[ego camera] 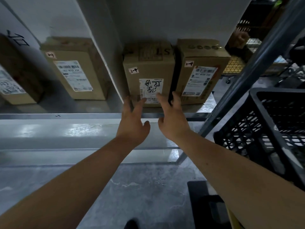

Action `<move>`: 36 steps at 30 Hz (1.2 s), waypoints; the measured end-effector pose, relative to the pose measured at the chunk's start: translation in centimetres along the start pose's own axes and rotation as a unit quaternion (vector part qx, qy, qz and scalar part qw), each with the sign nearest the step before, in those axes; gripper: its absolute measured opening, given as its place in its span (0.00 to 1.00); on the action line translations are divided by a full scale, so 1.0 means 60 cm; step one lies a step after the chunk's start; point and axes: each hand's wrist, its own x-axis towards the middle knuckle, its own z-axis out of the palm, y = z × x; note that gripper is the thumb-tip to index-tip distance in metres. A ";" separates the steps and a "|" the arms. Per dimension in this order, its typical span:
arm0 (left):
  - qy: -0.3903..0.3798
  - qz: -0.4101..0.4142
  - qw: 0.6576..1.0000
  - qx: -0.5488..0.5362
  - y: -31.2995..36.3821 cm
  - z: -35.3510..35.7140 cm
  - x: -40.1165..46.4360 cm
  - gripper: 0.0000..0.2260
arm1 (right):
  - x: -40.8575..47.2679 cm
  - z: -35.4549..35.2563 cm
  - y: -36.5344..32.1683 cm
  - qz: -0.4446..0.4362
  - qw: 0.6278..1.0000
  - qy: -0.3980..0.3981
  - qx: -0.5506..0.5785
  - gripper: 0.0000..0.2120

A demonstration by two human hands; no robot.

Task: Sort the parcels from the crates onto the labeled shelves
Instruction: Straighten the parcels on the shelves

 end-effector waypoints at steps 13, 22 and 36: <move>0.041 0.031 0.998 -0.045 -0.021 0.023 0.050 0.37 | 0.036 0.032 0.019 -0.016 0.999 0.042 0.020 0.45; 0.032 0.020 0.998 -0.054 -0.019 0.025 0.063 0.37 | 0.041 0.026 0.007 -0.009 1.000 0.024 -0.005 0.45; -0.055 -0.044 0.998 -0.005 0.015 -0.033 -0.074 0.33 | -0.074 -0.020 -0.031 0.011 0.997 -0.077 -0.010 0.37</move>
